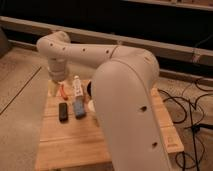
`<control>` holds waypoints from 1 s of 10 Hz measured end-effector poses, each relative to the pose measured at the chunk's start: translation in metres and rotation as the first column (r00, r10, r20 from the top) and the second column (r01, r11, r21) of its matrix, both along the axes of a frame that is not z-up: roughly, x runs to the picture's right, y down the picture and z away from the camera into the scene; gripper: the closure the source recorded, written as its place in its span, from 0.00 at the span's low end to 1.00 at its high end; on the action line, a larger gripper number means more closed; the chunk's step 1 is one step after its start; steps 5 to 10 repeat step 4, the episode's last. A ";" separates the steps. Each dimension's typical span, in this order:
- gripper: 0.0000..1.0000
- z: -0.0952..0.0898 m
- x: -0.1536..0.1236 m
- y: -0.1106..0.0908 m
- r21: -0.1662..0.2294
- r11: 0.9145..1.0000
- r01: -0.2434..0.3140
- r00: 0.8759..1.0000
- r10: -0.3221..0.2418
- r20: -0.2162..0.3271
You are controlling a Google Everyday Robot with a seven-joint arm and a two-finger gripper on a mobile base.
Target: Move the arm in a circular motion
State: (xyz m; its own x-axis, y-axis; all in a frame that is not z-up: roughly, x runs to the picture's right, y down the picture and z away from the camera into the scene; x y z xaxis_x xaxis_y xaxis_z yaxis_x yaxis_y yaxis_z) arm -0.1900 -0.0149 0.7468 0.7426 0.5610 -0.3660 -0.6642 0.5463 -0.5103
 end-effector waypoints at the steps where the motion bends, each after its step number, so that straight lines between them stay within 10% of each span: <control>1: 0.35 -0.001 0.028 -0.012 0.028 0.999 -0.016 0.998 0.018 -0.066; 4: 0.35 0.002 0.062 -0.048 0.102 0.994 -0.029 0.984 0.047 -0.175; 10: 0.35 0.002 0.062 -0.048 0.102 0.994 -0.029 0.984 0.047 -0.175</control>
